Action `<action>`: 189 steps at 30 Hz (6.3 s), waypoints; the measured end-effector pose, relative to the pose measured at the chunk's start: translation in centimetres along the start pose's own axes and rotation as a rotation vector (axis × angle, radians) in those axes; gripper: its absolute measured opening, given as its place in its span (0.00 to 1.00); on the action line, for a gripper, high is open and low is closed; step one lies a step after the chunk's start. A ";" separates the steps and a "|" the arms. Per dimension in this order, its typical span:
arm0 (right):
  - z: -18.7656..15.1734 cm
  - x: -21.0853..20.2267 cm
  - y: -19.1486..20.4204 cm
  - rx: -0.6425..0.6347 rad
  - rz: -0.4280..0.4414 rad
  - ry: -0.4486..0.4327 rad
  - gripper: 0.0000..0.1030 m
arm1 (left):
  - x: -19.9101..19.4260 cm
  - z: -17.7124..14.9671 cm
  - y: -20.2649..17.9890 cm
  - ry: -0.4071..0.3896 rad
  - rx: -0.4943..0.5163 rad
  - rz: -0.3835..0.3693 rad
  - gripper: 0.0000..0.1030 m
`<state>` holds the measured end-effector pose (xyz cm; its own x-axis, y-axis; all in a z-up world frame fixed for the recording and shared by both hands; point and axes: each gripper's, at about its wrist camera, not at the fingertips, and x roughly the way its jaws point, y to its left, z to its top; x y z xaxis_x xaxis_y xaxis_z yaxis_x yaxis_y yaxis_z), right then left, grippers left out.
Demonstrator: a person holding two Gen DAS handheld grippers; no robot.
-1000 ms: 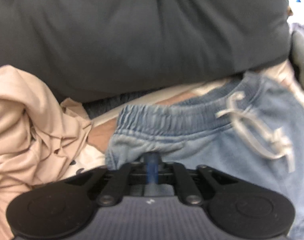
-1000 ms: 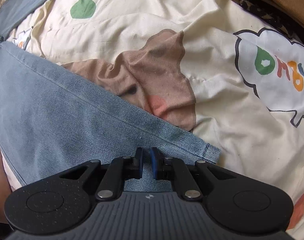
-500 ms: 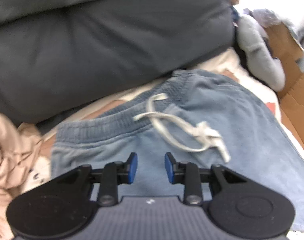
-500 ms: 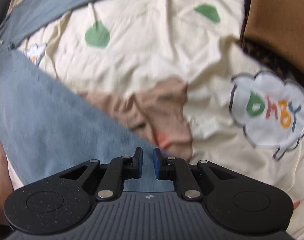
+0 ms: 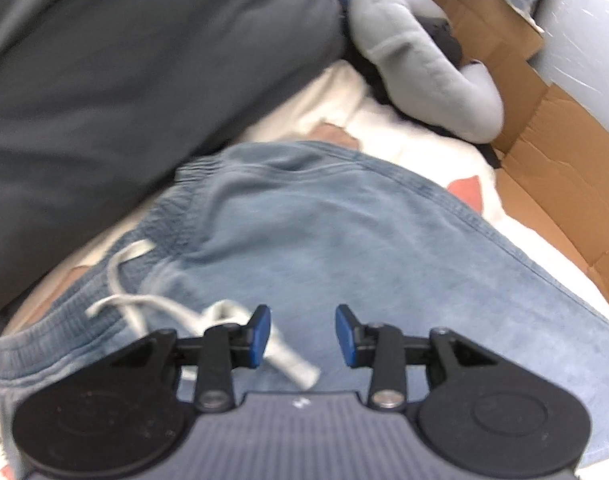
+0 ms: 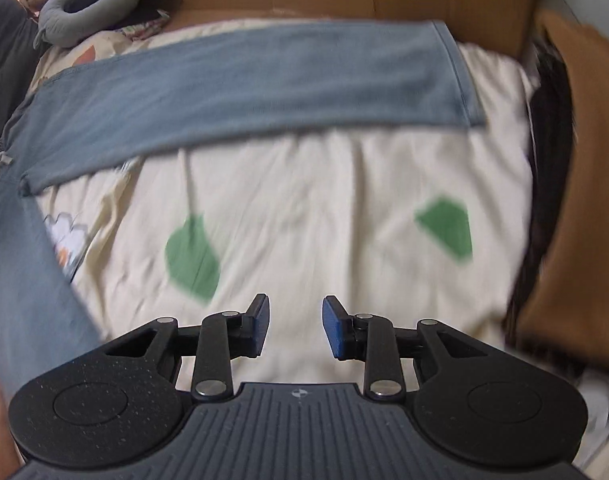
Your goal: Fold clothes
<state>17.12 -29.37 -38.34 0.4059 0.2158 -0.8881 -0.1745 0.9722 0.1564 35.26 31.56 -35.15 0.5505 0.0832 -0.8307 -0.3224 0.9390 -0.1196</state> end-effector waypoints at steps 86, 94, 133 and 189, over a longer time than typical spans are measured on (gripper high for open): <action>10.2 8.4 -6.6 0.219 -0.403 -0.137 0.41 | 8.3 11.2 6.1 0.085 0.007 0.087 0.28; 9.0 6.1 -5.9 0.207 -0.321 -0.161 0.41 | 1.7 9.6 7.0 0.010 0.018 0.031 0.37; -4.3 -6.6 -0.9 0.331 -0.213 -0.069 0.41 | -2.3 -5.7 18.5 0.188 -0.193 0.232 0.34; -25.2 -8.9 -0.5 0.592 -0.099 0.275 0.51 | -10.2 -18.3 18.2 0.301 -0.355 0.127 0.49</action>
<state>-9.02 -34.12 -41.38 0.1371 0.1675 -0.9763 0.4067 0.8892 0.2097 9.68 41.68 -38.83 0.2591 0.0399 -0.9650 -0.6445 0.7513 -0.1420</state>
